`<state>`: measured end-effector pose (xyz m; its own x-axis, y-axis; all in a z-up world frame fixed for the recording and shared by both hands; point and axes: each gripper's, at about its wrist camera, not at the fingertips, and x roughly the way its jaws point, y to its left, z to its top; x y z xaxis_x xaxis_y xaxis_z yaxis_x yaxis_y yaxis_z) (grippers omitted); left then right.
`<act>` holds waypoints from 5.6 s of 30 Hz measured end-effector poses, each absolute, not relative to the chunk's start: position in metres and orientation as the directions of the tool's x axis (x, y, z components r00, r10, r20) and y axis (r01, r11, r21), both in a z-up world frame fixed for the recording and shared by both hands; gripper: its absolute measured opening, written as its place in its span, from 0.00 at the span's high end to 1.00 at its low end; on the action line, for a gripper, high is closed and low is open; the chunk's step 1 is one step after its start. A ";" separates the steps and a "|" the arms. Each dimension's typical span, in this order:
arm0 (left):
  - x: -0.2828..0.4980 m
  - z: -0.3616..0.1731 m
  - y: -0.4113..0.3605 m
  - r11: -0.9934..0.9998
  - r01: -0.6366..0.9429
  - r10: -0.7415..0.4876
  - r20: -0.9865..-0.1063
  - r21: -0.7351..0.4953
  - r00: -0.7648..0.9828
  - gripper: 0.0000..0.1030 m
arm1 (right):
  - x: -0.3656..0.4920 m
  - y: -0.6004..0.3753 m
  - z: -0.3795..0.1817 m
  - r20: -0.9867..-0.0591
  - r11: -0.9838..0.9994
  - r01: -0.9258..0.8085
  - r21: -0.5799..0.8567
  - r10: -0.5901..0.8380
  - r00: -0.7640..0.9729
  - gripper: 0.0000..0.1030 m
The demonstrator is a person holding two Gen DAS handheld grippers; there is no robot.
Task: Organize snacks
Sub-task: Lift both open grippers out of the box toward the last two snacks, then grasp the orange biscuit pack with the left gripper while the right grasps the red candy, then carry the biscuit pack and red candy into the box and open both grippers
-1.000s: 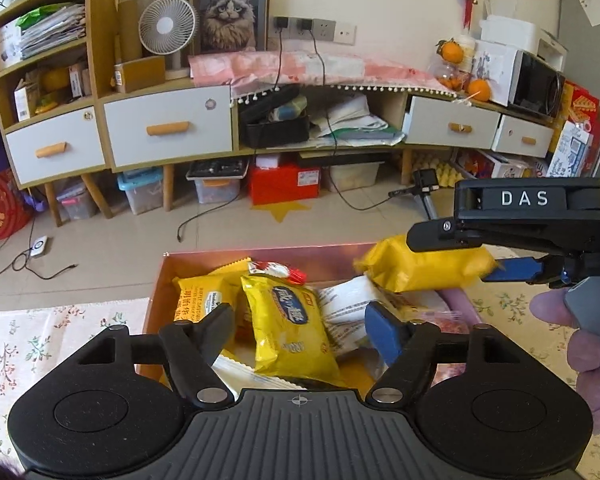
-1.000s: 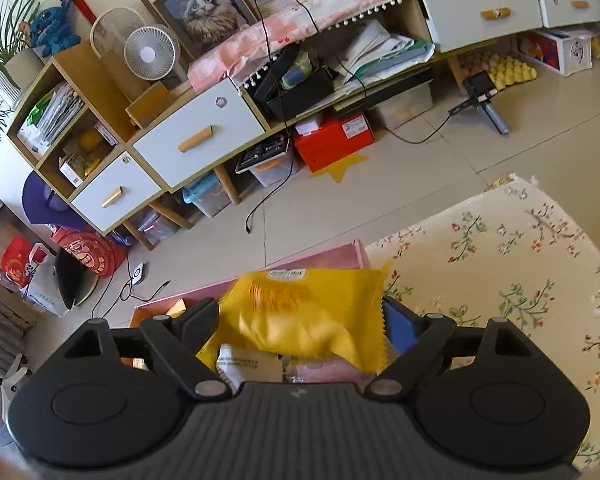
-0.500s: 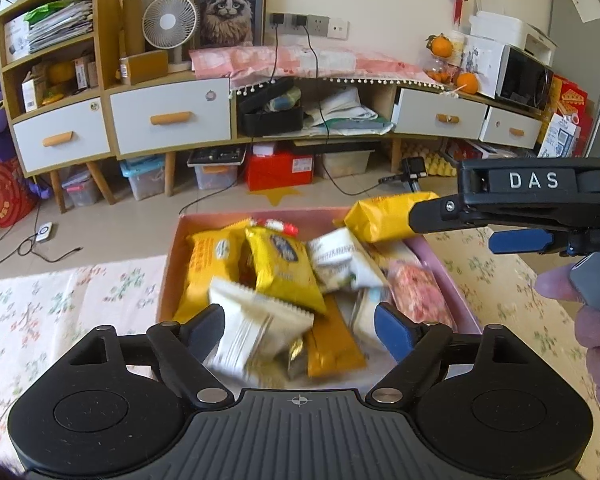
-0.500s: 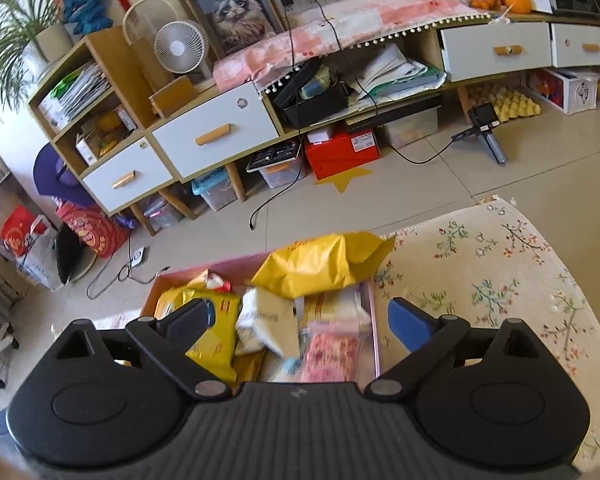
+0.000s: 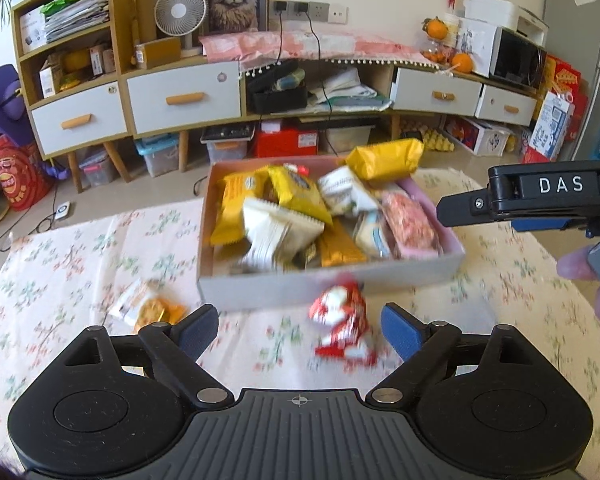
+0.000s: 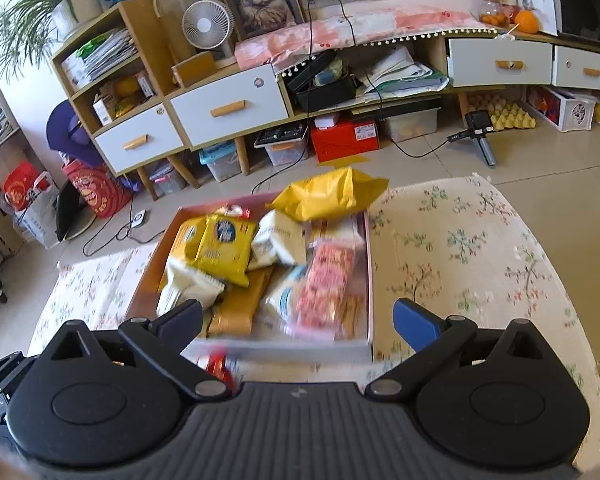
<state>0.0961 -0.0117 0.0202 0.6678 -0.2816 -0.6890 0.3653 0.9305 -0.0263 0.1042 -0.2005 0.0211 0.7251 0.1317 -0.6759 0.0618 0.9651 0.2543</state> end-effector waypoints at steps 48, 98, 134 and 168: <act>0.000 -0.055 0.138 0.929 0.336 -0.112 -0.749 0.154 0.653 0.03 | 0.016 -0.102 -0.061 -0.761 0.985 -0.174 0.009 0.120 0.638 0.00; 0.175 -0.077 0.092 0.946 0.321 -0.231 -0.610 0.040 0.758 0.10 | 0.093 -0.090 -0.069 -0.640 0.991 -0.134 0.003 0.105 0.761 0.10; 0.142 -0.050 0.069 0.959 0.271 -0.152 -0.667 0.078 0.730 0.65 | 0.086 -0.086 -0.043 -0.652 0.972 -0.228 0.060 0.211 0.728 0.75; 0.163 0.001 0.008 0.945 0.324 -0.289 -0.582 -0.047 0.760 0.64 | 0.115 -0.175 -0.001 -0.535 0.940 0.012 0.342 0.184 0.824 0.75</act>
<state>0.1633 0.0084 0.0006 0.7601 -0.2895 -0.5817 0.3238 0.9449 -0.0471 0.1154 -0.1747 -0.0006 0.8245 0.1844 -0.5351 0.0118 0.9396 0.3420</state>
